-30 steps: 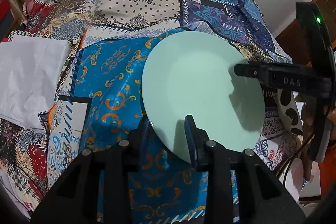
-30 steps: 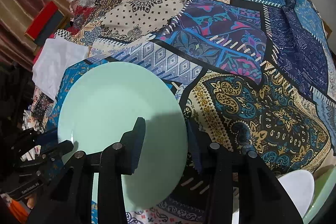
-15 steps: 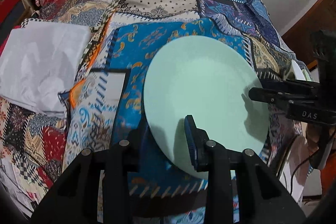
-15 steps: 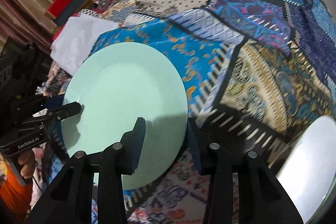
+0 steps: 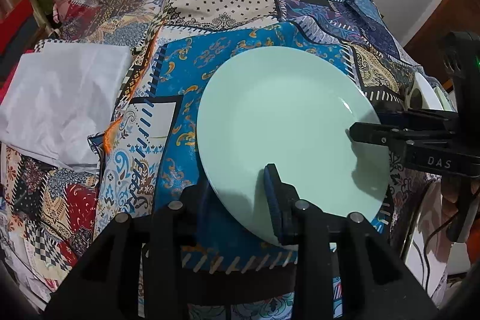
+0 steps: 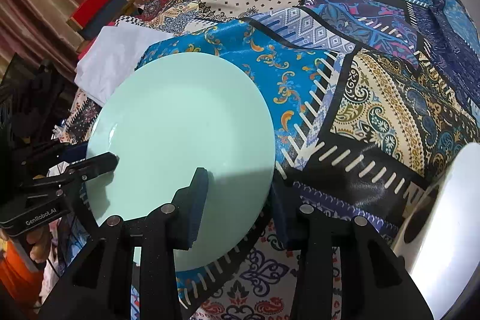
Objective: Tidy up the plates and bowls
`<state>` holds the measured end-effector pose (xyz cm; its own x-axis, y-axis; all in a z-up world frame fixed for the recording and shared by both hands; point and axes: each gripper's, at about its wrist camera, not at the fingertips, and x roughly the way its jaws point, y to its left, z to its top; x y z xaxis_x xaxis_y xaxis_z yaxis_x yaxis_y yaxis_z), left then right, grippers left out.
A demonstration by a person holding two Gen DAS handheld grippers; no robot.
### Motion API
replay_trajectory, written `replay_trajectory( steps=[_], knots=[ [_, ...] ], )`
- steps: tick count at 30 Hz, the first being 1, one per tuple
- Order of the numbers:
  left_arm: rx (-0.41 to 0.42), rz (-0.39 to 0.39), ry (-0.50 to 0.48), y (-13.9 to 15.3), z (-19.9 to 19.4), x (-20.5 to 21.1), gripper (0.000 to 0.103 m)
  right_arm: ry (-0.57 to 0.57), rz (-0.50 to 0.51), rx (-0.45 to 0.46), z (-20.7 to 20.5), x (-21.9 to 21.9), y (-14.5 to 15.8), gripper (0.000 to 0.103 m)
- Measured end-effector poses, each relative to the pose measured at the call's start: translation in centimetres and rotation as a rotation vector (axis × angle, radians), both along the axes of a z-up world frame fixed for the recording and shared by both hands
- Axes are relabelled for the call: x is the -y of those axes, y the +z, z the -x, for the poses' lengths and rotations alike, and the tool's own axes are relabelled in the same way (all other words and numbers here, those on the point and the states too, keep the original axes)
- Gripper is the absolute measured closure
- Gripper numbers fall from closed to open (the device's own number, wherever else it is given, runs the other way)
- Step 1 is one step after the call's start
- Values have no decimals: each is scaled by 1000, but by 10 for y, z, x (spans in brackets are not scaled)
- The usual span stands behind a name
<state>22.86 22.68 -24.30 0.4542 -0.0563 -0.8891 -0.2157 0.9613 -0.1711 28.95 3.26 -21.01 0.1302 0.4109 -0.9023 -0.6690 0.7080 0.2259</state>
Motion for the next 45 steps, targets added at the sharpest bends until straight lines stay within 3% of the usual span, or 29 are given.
replay_trajectory(
  steps=[9, 29, 45],
  knots=[
    [28, -10, -23, 17, 15, 15, 69, -33, -23, 38, 20, 19, 16, 67],
    [139, -25, -93, 95, 65, 80, 69, -162, -146, 134, 81, 92, 88, 67],
    [155, -7, -178, 111, 98, 147, 69, -271, -195, 157, 127, 166, 99, 67]
  ],
)
